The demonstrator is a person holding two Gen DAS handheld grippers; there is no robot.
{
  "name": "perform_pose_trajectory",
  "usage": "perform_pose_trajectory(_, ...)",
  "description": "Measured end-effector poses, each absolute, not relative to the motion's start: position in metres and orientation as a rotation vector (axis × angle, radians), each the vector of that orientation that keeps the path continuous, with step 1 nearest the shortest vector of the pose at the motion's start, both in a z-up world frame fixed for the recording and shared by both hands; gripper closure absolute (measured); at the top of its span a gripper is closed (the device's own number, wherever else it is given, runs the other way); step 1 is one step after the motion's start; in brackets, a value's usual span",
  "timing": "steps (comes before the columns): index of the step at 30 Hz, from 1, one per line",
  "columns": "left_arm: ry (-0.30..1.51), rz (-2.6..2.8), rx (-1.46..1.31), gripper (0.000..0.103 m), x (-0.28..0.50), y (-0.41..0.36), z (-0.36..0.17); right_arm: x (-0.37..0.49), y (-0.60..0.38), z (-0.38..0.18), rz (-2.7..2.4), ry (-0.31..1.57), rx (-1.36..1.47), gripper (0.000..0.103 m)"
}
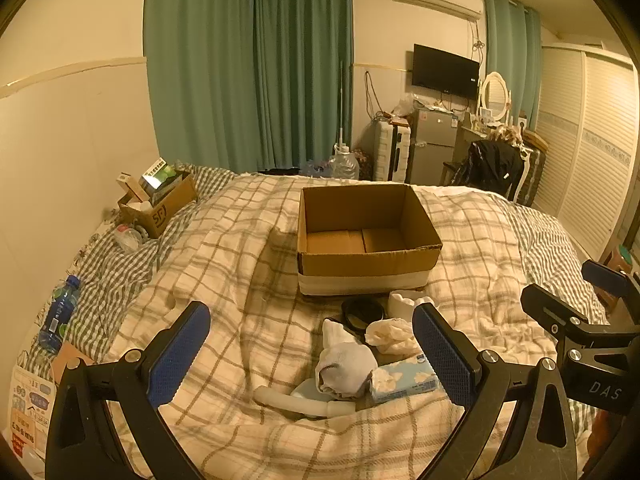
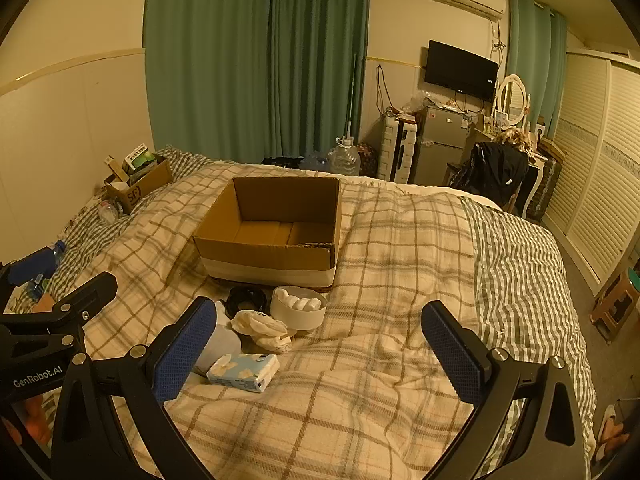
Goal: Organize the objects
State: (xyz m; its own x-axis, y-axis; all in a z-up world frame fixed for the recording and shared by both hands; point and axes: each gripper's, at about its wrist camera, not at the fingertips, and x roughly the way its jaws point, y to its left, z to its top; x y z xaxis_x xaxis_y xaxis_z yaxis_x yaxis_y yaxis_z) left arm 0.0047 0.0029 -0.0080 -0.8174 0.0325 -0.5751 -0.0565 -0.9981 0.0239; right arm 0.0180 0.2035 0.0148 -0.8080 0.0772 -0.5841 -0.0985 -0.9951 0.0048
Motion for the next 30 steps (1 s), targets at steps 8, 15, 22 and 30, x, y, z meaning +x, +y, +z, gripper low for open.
perform_pose_trajectory(8,0.077,2.929,-0.995,0.000,-0.004,0.003,-0.019,0.012,0.210,0.005,2.885,0.068,-0.971,0.000)
perform_pose_trajectory(15,0.067,2.883,-1.113,0.001,-0.016,0.003,-0.043,0.001,0.218,-0.008,2.849,0.066,-1.019,0.000)
perform_pose_trajectory(22,0.087,2.799,-1.324,0.002,-0.040,0.010,-0.086,-0.014,0.226,-0.032,2.806,0.078,-1.112,0.000)
perform_pose_trajectory(30,0.101,2.638,-1.544,0.010,-0.084,0.027,-0.144,-0.032,0.235,-0.065,2.769,0.132,-1.227,0.000)
